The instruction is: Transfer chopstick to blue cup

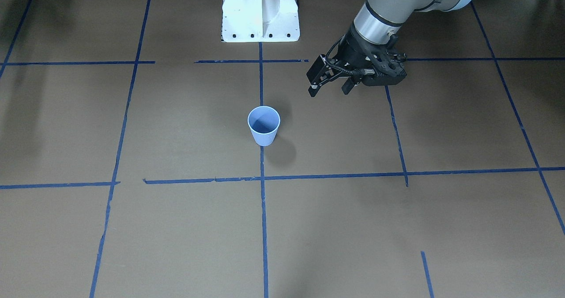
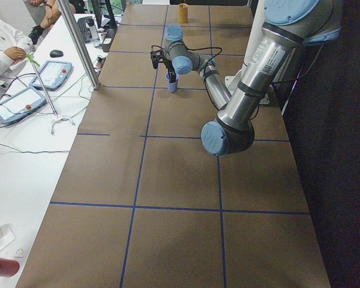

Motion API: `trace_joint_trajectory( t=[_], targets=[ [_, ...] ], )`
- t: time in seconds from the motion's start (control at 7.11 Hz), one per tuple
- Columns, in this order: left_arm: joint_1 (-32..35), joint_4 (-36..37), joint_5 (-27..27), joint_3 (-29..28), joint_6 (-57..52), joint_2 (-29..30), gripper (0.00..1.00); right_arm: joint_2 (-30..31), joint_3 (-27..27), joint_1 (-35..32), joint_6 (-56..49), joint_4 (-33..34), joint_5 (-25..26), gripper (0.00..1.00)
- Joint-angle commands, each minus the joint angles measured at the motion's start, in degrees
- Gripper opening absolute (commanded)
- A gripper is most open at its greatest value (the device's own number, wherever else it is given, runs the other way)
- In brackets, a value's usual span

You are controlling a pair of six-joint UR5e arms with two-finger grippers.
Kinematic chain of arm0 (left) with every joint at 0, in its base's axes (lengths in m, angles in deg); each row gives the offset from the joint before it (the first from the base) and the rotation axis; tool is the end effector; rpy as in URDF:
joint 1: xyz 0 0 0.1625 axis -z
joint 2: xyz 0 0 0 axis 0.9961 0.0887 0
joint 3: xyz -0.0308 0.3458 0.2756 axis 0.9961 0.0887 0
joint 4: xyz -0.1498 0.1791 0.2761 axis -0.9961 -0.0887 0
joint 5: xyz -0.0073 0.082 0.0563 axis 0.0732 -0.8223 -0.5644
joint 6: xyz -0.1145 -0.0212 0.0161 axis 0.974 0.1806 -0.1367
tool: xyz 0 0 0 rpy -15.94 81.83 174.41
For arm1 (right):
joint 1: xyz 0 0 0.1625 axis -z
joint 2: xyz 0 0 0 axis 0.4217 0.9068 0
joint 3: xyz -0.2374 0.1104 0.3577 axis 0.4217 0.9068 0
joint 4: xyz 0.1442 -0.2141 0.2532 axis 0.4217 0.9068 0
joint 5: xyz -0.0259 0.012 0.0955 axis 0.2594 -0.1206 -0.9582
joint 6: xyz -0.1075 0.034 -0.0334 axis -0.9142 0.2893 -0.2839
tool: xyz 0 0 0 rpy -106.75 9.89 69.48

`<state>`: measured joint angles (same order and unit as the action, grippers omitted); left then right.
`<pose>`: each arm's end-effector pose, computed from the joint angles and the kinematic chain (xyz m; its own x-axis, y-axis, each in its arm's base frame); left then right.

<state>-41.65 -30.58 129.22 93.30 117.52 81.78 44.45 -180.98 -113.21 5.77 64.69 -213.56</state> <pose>0.3681 -0.4495 0.2515 0.3870 -0.2612 -0.8843 0.2505 0.9528 -0.1718 0.0456 -0.3698 0.6613 0.7439 0.2362 0.6252 -0.1542 0.9709 -0.1834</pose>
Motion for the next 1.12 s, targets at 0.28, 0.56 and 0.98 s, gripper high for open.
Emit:
trace_joint_trajectory(
  t=[0.28,0.56,0.98],
  targets=[
    [-0.02,-0.3,0.02,0.49,0.56,-0.52,1.0,-0.24,7.38,-1.55,15.27,-9.28,-0.5,0.93],
    [-0.11,-0.39,0.02,0.66,1.52,-0.52,1.0,0.02,7.94,-1.55,16.68,-10.37,-0.94,0.88],
    [-0.02,-0.39,0.02,1.19,1.53,-1.3,1.0,0.29,9.33,-1.55,16.69,-10.37,-4.09,0.86]
  ],
)
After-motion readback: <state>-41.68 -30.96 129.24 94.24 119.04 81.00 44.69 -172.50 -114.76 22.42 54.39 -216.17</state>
